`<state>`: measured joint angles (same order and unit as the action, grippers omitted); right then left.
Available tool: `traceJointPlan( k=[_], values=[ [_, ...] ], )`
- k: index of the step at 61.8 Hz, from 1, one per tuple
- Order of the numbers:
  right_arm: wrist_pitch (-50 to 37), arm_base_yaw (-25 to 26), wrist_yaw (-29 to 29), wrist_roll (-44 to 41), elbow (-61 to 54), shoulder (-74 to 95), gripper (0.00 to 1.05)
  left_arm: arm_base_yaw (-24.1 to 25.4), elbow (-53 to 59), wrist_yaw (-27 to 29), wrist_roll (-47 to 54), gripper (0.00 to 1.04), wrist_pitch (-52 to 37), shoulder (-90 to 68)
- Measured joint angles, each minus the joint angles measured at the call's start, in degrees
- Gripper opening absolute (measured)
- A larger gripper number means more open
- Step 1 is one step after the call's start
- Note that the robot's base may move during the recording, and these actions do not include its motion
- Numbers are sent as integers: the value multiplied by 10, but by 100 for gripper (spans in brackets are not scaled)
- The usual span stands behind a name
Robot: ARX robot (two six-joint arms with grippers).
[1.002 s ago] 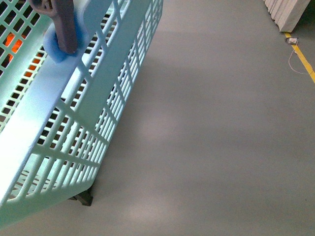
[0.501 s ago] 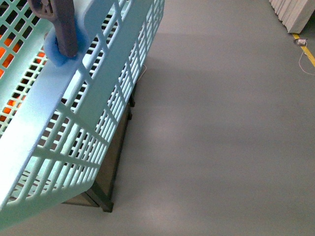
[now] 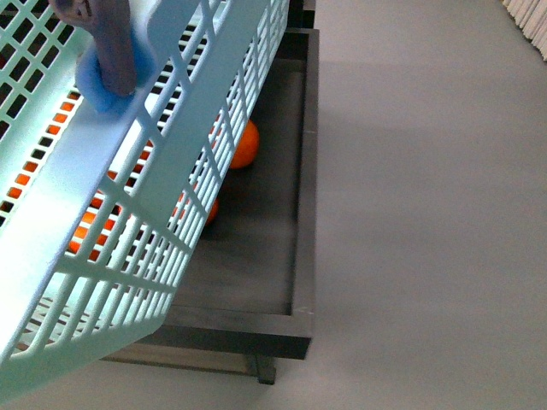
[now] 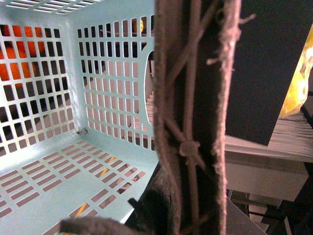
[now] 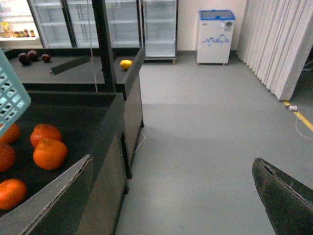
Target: Pick lemon and mango into basket
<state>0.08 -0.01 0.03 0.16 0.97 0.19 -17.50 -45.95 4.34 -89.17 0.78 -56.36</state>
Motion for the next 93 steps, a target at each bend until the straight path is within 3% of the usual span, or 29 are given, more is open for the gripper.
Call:
traceJointPlan(
  k=[93],
  values=[
    [0,0,0,0,0,0,96,0,0,0,0,6,0,0]
  ],
)
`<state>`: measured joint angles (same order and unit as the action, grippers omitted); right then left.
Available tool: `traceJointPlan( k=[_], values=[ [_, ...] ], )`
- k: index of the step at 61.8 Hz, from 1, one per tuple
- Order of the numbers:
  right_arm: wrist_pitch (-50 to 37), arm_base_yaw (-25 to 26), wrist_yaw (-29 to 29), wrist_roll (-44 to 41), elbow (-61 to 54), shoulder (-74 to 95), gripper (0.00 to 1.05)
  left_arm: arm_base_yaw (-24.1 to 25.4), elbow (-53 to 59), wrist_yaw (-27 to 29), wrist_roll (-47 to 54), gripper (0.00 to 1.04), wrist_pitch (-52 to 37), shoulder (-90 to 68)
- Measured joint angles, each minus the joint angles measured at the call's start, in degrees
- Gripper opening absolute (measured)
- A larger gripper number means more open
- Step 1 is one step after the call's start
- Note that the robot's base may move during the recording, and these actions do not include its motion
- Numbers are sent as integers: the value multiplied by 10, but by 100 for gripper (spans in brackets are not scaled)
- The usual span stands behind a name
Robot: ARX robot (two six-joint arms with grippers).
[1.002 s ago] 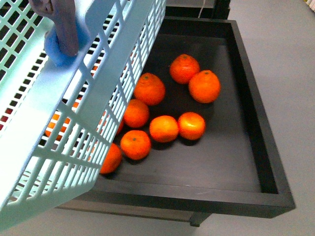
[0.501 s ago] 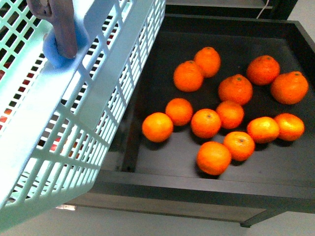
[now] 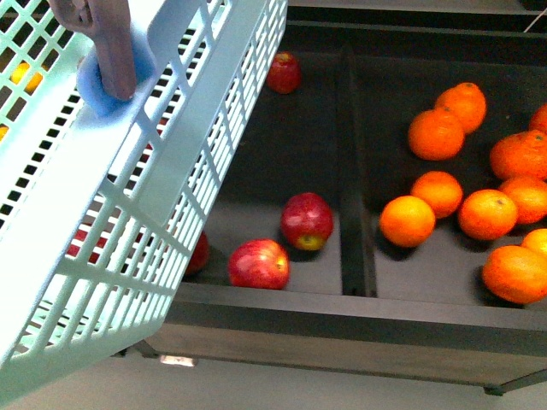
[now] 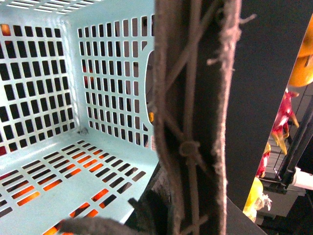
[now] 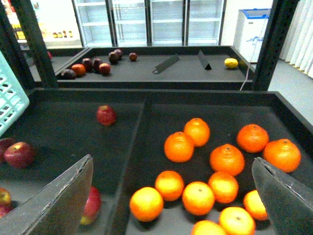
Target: Pick lemon and mango into basket
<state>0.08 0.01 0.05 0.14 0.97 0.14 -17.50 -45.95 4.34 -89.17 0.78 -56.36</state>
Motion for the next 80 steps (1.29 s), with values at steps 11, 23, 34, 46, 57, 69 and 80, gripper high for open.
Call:
traceJointPlan(
  k=[11,23,34,46,57,69,80],
  values=[
    [0,0,0,1,0,0,96,0,0,-2,0,6,0,0],
    [0,0,0,0,0,1,96,0,0,2,2,6,0,0],
    [0,0,1,0,0,1,96,0,0,0,1,6,0,0],
    [0,0,0,0,0,0,96,0,0,2,1,6,0,0],
    [0,0,-1,0,0,0,96,0,0,0,0,6,0,0],
    [0,0,1,0,0,1,96,0,0,0,1,6,0,0],
    [0,0,-2,0,0,1,96,0,0,2,0,6,0,1]
  ],
)
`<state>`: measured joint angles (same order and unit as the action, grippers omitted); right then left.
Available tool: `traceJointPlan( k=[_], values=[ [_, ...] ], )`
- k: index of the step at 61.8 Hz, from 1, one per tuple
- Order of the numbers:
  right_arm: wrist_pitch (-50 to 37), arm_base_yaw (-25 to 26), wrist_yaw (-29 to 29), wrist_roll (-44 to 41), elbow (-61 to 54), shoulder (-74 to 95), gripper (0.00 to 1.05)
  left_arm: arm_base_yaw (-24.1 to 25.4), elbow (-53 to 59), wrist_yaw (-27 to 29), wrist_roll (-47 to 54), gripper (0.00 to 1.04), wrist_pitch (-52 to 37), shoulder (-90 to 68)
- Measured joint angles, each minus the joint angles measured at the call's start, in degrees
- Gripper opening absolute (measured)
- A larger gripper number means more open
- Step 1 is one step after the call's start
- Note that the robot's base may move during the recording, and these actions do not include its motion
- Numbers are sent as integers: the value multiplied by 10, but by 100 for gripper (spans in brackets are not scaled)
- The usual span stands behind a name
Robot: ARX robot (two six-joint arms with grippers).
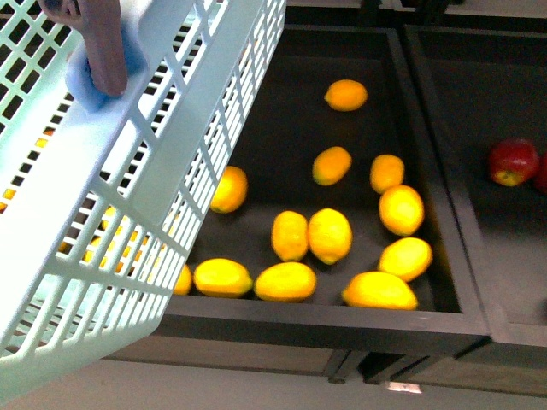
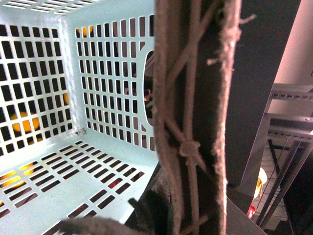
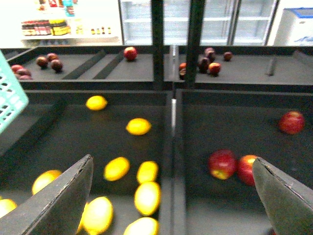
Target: Pick lemon and mango into basket
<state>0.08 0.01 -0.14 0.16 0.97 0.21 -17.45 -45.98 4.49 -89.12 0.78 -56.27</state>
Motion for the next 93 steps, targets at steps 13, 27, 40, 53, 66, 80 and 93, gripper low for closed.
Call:
traceJointPlan(
  k=[13,27,40,53,66,80,93],
  values=[
    [0,0,2,0,0,0,96,0,0,-1,0,6,0,0],
    [0,0,2,0,0,0,96,0,0,-2,0,6,0,0],
    [0,0,-3,0,0,0,96,2,0,3,2,6,0,-1],
    [0,0,-1,0,0,0,96,2,-7,26,25,6,21,-5],
    [0,0,0,0,0,0,96,-40,-139,86,244,6,179,-133],
    [0,0,1,0,0,0,96,-97,-231,34,299,6,135,-266],
    [0,0,2,0,0,0,96,-176,-284,-88,312,6,136,-330]
  ],
)
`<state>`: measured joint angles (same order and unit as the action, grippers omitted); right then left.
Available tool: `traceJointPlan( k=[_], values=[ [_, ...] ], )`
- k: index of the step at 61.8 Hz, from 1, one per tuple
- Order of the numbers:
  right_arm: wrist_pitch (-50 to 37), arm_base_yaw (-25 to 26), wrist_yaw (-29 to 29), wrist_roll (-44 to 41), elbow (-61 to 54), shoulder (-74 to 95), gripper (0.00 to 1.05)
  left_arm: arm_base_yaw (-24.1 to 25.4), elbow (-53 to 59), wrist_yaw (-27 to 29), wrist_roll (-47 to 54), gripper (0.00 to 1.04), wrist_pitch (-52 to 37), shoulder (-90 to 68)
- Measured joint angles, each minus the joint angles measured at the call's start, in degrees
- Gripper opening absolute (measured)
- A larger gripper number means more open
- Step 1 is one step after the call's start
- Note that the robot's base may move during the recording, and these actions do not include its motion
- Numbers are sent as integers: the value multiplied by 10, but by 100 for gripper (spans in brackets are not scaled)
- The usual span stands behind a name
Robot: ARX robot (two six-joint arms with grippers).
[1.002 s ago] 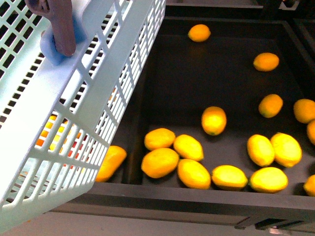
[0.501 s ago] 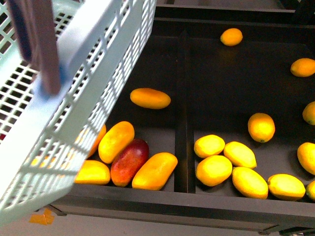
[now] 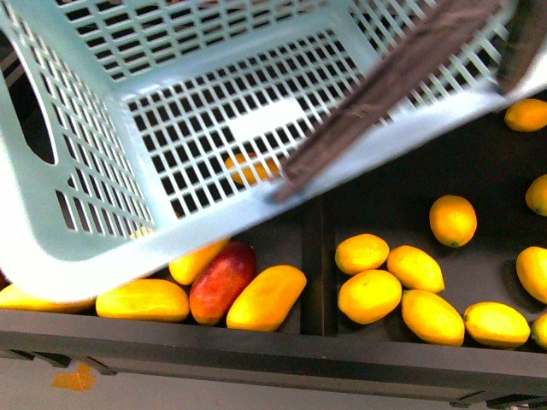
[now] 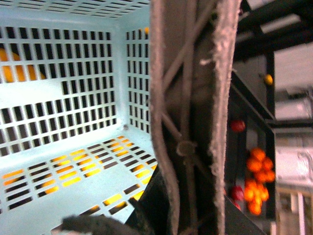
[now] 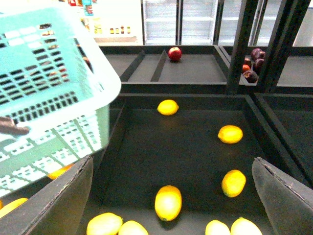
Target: Pick lemon and mango into basket
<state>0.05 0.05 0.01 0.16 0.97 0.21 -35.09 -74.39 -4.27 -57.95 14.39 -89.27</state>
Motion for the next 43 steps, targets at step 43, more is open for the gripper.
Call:
traceJointPlan(
  k=[43],
  values=[
    [57,156,-91,113,57,218,96,-28,0,-9,9,6,-12,-2]
  ],
)
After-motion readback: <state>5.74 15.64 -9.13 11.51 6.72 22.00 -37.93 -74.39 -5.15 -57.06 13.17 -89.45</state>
